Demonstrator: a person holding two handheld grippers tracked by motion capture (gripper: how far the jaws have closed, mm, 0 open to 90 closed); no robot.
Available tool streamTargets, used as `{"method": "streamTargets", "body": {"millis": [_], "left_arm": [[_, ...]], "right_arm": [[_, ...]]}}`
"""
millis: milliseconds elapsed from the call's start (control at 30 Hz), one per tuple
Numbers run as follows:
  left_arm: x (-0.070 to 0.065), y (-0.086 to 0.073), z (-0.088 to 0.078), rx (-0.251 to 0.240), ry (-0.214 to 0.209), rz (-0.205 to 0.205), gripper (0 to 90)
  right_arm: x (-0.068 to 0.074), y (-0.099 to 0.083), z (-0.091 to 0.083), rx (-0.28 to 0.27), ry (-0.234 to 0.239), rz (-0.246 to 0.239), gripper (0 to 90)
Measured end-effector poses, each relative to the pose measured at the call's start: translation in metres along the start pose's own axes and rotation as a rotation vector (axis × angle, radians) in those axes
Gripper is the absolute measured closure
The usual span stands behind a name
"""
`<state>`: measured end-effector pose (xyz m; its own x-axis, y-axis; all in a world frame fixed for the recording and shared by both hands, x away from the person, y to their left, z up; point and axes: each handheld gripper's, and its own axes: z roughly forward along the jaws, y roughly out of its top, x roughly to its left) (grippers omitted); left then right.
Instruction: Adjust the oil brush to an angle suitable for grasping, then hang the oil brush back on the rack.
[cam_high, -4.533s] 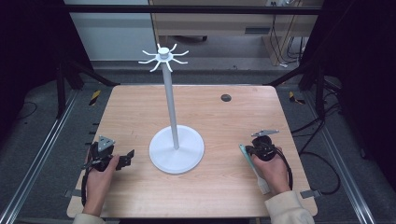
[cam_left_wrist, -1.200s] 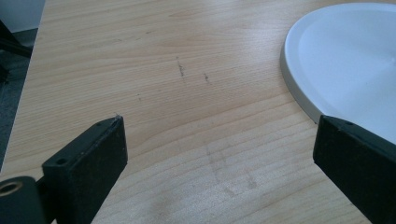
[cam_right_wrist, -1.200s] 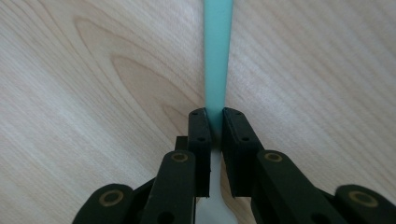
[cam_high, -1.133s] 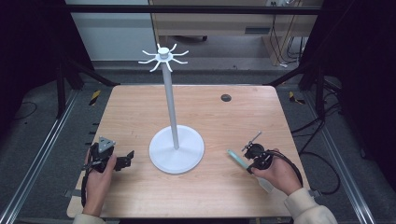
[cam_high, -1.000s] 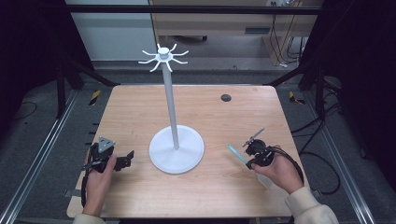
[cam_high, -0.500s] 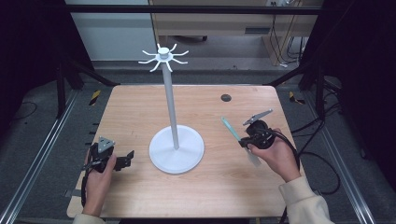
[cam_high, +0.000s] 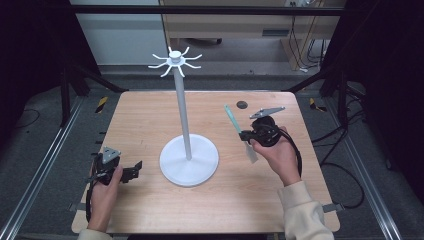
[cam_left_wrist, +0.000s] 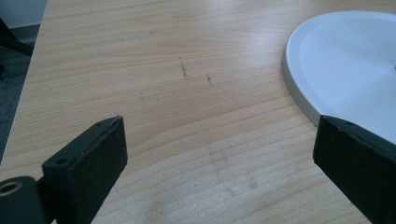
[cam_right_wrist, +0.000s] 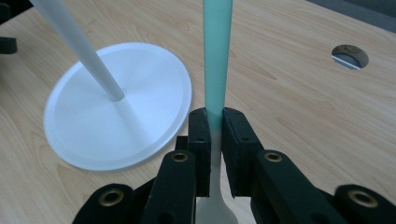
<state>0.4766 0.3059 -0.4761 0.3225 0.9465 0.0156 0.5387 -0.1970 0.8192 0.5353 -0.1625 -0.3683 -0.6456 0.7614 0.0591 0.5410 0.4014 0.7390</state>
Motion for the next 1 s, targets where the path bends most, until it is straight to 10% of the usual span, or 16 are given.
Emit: {"method": "streamTargets", "body": {"millis": [1000], "left_arm": [[0.004, 0.004, -0.003, -0.024, 0.006, -0.020, 2.6]], "right_arm": [[0.020, 0.013, -0.051, -0.307, 0.038, -0.005, 82.3]]}}
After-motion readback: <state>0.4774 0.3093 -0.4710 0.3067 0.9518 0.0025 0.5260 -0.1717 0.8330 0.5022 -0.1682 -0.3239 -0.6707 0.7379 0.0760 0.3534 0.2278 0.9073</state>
